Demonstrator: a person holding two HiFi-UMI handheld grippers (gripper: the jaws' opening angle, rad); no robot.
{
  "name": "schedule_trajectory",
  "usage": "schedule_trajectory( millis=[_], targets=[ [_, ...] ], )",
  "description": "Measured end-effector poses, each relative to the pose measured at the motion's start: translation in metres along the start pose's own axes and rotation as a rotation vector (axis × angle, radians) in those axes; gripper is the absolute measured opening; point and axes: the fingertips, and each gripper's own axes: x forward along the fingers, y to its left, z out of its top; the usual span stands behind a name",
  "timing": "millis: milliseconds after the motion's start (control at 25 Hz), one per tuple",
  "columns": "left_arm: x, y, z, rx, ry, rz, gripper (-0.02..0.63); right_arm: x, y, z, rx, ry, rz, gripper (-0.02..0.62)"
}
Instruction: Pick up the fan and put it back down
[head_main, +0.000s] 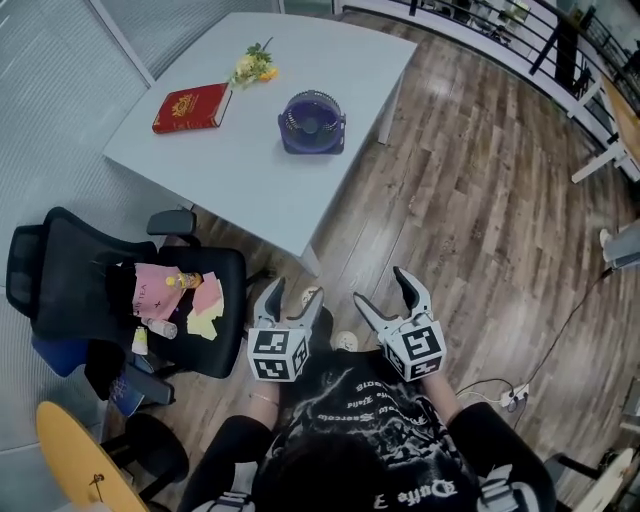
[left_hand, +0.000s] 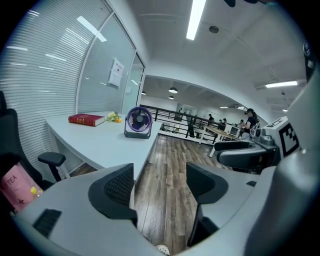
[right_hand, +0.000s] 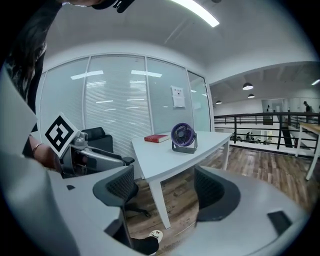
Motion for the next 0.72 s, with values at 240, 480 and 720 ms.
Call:
schedule_trajectory(
  millis=[240, 480, 720],
  targets=[
    [0.036, 0.028, 0.034, -0.004, -0.030, 0.019, 0.353, 0.035, -0.023, 0.014, -0.004, 0.021, -0.026, 0.365],
    [0.071, 0.060, 0.058, 0.014, -0.016, 0.009, 0.353, 0.077, -0.036, 0.032, -0.016, 0.034, -0.037, 0.362],
    [0.108, 0.095, 0.087, 0.057, -0.002, -0.017, 0.353, 0.126, -0.054, 0.055, -0.011, 0.033, -0.076, 0.362]
  ],
)
